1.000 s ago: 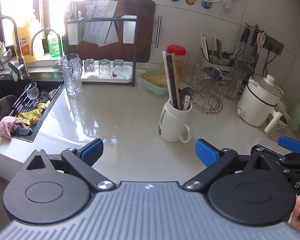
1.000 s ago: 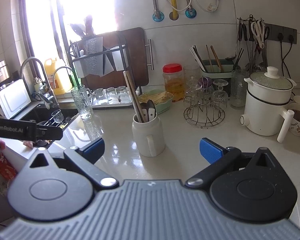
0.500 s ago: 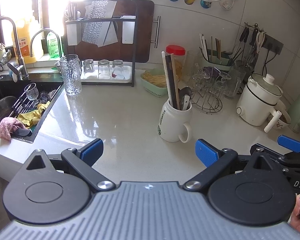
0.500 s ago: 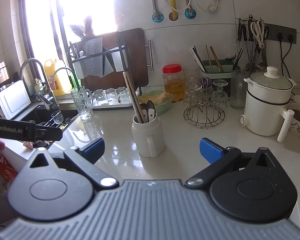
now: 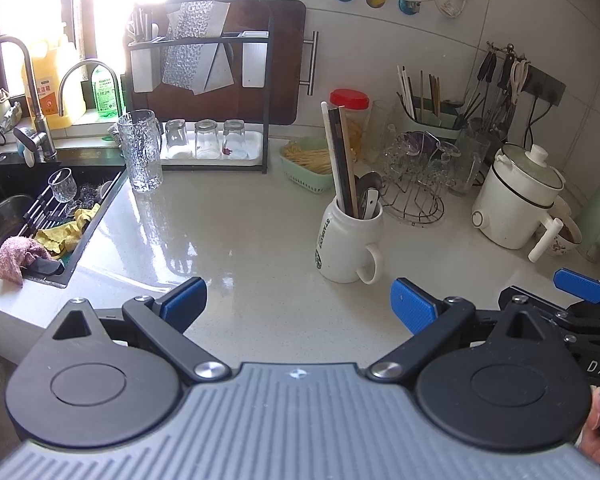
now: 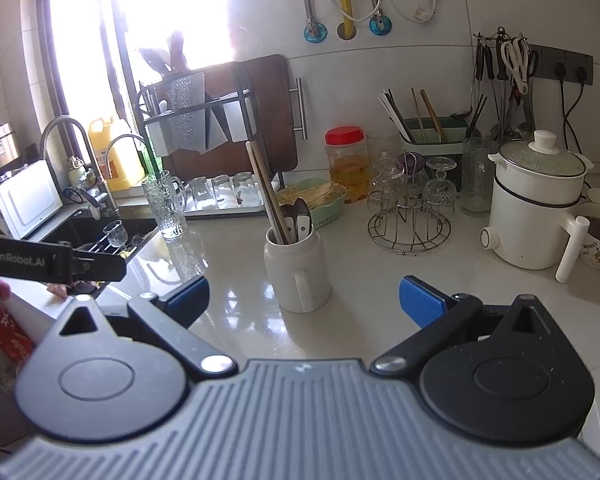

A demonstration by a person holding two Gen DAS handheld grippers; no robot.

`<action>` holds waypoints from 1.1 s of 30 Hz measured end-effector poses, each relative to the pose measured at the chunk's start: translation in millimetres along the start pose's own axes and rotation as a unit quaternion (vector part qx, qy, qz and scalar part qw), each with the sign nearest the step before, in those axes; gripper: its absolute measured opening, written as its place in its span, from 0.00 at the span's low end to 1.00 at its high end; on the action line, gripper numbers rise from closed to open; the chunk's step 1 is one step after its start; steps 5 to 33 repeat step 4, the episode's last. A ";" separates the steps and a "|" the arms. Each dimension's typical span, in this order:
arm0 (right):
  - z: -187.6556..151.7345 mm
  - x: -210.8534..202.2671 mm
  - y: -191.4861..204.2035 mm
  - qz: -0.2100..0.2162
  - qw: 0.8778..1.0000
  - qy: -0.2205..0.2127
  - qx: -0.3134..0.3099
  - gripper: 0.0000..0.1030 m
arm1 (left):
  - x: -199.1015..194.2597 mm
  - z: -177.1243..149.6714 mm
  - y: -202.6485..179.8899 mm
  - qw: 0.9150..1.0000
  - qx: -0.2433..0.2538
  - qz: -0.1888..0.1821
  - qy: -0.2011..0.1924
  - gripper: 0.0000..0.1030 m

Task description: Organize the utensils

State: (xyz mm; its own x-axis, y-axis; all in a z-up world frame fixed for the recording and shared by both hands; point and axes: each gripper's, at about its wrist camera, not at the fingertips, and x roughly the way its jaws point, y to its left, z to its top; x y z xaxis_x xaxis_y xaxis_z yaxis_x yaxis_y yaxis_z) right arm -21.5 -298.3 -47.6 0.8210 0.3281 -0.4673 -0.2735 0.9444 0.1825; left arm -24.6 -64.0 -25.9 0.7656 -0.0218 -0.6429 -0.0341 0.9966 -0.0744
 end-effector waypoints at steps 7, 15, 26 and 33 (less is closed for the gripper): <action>0.0 0.4 0.6 0.000 1.000 -0.001 0.001 1.00 | -0.2 -0.2 -0.2 1.000 0.001 0.000 0.000 0.97; 0.0 0.4 0.6 0.000 1.000 -0.001 0.001 1.00 | -0.2 -0.2 -0.2 1.000 0.001 0.000 0.000 0.97; 0.0 0.4 0.6 0.000 1.000 -0.001 0.001 1.00 | -0.2 -0.2 -0.2 1.000 0.001 0.000 0.000 0.97; 0.0 0.4 0.6 0.000 1.000 -0.001 0.001 1.00 | -0.2 -0.2 -0.2 1.000 0.001 0.000 0.000 0.97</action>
